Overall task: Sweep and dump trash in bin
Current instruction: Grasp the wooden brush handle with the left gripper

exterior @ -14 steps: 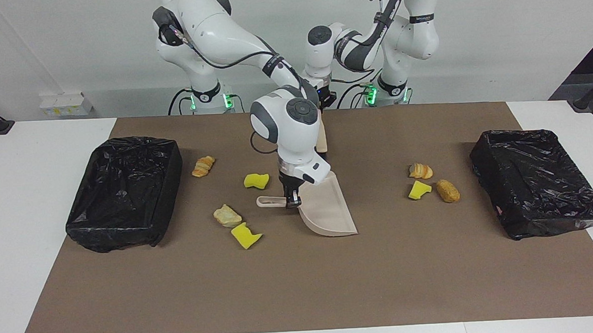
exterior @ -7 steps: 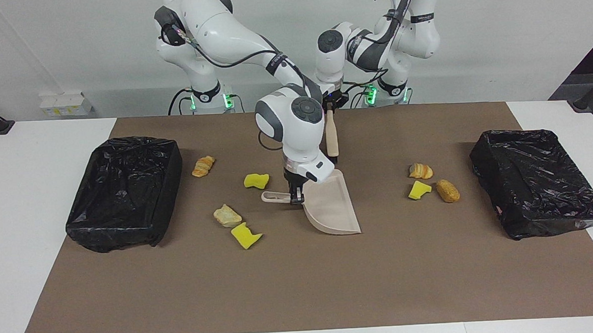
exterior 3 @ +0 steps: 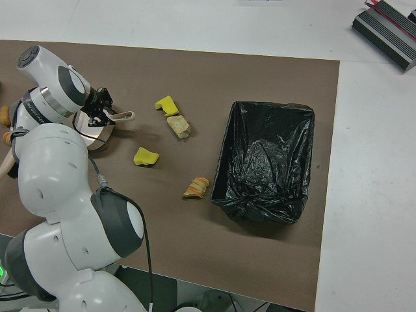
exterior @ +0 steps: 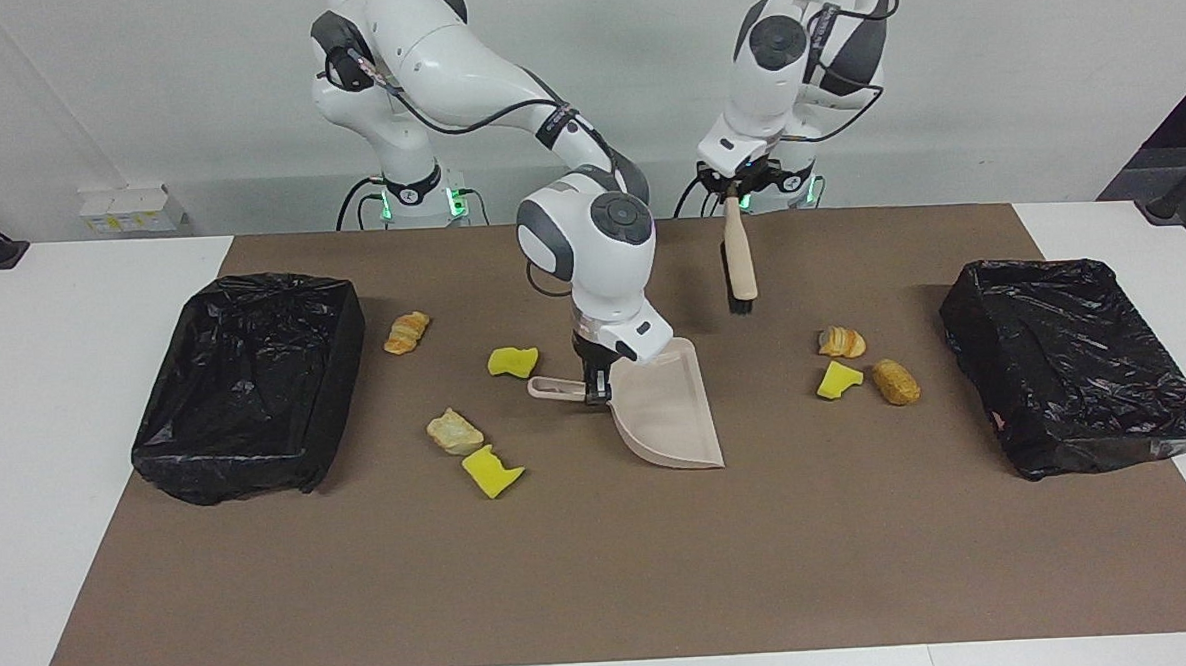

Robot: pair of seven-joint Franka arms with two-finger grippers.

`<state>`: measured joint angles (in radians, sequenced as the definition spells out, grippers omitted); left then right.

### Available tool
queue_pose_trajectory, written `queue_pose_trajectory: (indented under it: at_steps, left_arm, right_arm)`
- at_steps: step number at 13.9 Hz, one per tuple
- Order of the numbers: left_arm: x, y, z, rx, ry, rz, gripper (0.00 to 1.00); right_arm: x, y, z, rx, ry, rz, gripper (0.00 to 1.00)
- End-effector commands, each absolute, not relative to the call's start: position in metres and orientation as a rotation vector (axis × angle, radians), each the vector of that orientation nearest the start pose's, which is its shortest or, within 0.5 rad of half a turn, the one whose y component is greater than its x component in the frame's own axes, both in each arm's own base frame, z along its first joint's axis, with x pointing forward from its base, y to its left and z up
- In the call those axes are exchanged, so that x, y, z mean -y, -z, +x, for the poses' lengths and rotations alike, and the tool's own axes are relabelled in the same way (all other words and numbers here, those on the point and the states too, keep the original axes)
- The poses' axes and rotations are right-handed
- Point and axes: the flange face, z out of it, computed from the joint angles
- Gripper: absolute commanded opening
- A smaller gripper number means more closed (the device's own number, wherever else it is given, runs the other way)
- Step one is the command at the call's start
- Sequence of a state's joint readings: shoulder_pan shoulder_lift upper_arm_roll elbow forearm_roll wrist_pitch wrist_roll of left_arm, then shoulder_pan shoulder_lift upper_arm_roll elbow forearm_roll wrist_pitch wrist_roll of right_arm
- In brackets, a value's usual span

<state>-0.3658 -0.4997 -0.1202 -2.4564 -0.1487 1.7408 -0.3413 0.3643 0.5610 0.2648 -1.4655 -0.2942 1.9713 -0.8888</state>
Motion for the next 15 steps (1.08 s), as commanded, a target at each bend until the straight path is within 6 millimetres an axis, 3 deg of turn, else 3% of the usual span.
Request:
queue_pose_trajectory:
  at_steps: [1,3,6,7,10,12,15]
  left_arm:
    - [0.137,-0.469,0.356,-0.106,-0.36,-3.105,0.0]
    - [0.102,-0.467,0.378,-0.058,-0.333,-3.1,0.0]
    - [0.001,-0.46,0.419,-0.022,-0.218,-3.165,0.0]
    - [-0.019,-0.449,0.429,-0.004,-0.22,-3.17,0.0]
    - [-0.044,-0.413,0.45,0.079,-0.231,-3.166,0.0]
    - [-0.051,-0.391,0.45,0.243,-0.303,-3.151,0.0]
    - [-0.04,-0.376,0.442,0.409,-0.353,-3.113,0.0]
  right_arm:
    - [-0.374,-0.36,0.589,-2.152,0.057,2.137,0.0]
    - [-0.373,-0.36,0.589,-2.152,0.057,2.137,0.0]
    - [-0.375,-0.36,0.589,-2.154,0.054,2.143,0.0]
    - [-0.374,-0.359,0.59,-2.153,0.056,2.143,0.0]
    - [-0.387,-0.358,0.584,-2.144,0.031,2.153,0.0]
    - [-0.396,-0.352,0.584,-2.111,0.0,2.188,0.0]
    - [-0.402,-0.346,0.58,-2.116,0.007,2.182,0.0]
